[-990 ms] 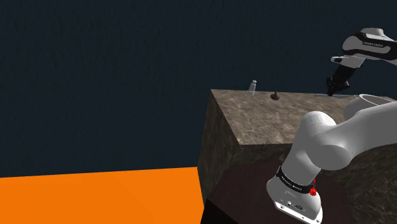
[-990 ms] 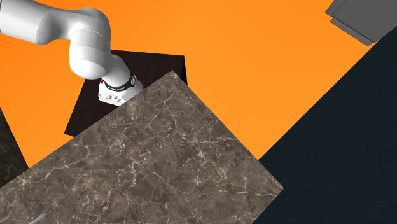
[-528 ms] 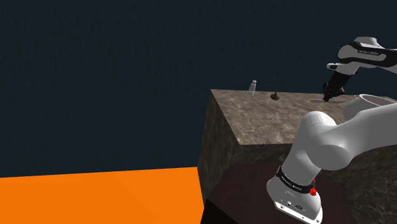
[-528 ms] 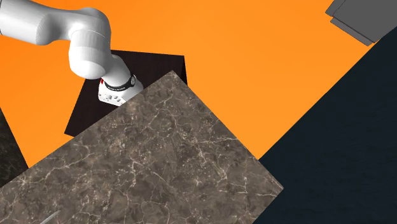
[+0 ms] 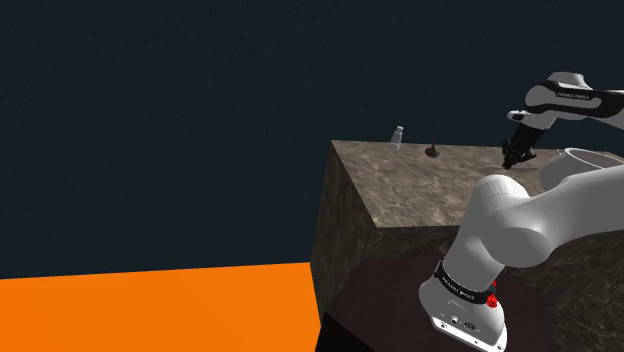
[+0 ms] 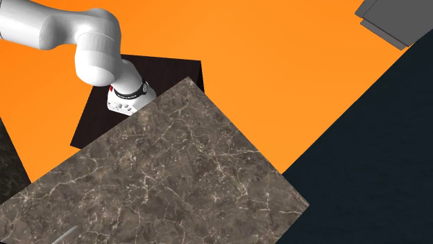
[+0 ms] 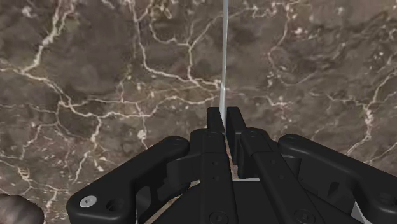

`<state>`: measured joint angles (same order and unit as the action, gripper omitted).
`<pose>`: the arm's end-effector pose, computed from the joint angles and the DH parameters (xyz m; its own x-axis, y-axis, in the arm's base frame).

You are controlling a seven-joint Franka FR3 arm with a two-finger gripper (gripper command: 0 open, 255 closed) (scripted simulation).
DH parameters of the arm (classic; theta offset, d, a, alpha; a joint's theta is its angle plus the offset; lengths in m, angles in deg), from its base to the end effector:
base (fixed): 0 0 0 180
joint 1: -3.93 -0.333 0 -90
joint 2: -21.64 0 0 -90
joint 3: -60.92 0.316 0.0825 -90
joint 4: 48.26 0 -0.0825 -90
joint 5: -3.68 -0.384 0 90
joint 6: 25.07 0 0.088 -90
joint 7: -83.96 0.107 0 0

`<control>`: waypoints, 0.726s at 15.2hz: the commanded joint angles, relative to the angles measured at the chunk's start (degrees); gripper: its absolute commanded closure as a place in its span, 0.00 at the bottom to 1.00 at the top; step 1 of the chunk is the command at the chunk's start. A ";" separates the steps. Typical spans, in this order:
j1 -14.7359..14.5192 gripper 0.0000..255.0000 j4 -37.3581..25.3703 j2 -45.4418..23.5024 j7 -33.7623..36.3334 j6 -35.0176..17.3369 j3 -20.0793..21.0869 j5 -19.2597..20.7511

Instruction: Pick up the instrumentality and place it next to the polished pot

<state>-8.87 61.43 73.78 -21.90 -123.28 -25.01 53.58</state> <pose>-0.0305 -0.5726 0.4138 0.6896 0.7223 0.0520 0.7232 -0.6906 0.0028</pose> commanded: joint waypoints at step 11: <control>-0.99 1.00 2.89 1.79 1.23 -4.30 -4.09 3.17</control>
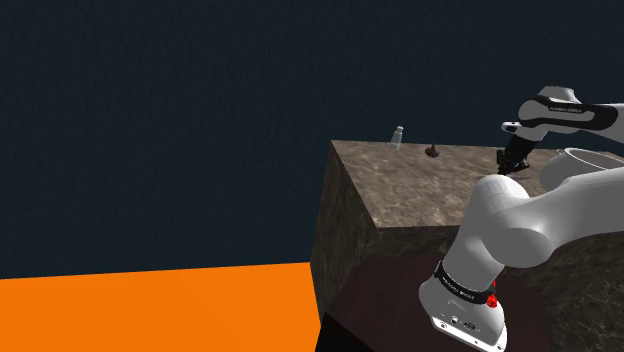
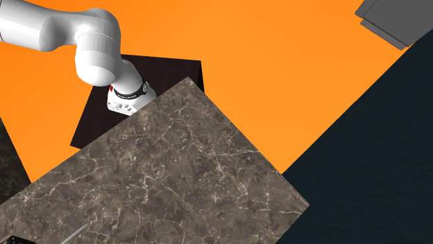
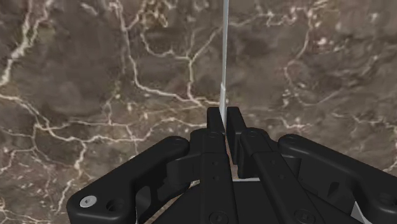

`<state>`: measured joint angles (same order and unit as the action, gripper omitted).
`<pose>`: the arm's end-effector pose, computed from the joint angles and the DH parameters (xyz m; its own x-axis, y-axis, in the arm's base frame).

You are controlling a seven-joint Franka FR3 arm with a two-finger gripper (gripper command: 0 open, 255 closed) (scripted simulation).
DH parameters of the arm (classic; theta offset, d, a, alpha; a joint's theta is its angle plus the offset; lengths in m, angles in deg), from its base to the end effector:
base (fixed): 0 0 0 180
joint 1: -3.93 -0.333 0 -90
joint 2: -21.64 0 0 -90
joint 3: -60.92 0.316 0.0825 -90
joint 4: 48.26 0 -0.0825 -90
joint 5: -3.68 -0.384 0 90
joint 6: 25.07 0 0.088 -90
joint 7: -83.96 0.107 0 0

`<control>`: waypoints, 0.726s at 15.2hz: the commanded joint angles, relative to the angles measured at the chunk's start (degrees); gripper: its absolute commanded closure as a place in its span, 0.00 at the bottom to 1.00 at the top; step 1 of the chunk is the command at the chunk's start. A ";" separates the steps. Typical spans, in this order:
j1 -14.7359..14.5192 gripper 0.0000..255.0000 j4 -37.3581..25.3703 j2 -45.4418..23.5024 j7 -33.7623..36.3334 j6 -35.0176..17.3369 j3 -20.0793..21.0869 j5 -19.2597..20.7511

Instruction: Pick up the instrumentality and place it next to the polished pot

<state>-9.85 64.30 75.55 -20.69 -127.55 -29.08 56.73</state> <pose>-0.0302 -0.5735 0.3695 0.6896 0.7223 0.0520 0.7232 -0.6906 0.0028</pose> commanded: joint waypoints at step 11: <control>0.24 0.00 -0.89 -0.51 -0.42 1.23 1.15 -0.93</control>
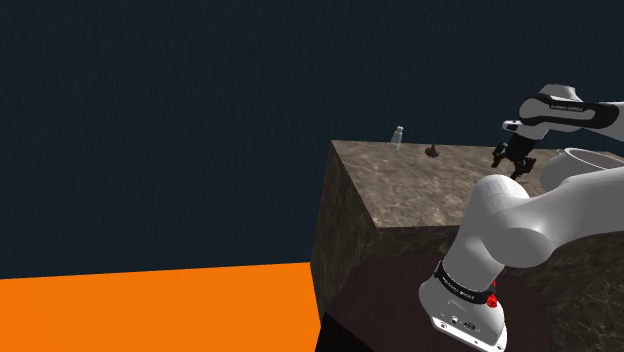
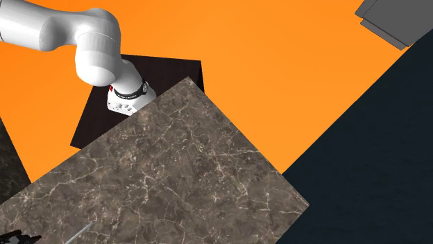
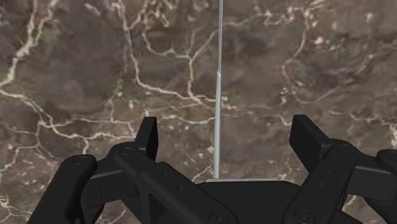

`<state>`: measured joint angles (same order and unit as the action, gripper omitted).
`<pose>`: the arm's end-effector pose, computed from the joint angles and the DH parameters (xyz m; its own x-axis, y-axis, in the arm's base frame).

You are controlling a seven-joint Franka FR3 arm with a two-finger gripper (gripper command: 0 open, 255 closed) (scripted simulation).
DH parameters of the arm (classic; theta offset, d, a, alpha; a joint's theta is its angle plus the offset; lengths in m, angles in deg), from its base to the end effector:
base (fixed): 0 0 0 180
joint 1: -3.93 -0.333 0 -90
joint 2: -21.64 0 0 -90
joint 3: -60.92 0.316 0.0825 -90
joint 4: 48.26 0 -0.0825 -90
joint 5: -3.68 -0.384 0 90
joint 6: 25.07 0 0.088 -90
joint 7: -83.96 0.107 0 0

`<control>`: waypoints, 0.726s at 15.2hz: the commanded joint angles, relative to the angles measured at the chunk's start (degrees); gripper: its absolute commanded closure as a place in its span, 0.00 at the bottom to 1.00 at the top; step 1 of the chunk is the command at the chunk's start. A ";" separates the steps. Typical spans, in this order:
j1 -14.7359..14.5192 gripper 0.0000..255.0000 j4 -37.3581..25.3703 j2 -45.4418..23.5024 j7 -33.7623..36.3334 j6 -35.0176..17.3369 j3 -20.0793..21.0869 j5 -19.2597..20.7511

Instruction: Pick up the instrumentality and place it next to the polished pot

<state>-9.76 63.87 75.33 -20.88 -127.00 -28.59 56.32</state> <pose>-0.0306 -0.5739 0.3752 0.6899 0.7221 0.0519 0.7230 -0.6909 0.0029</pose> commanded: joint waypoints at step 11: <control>0.55 0.00 -3.45 -1.74 -1.44 4.34 3.65 -3.06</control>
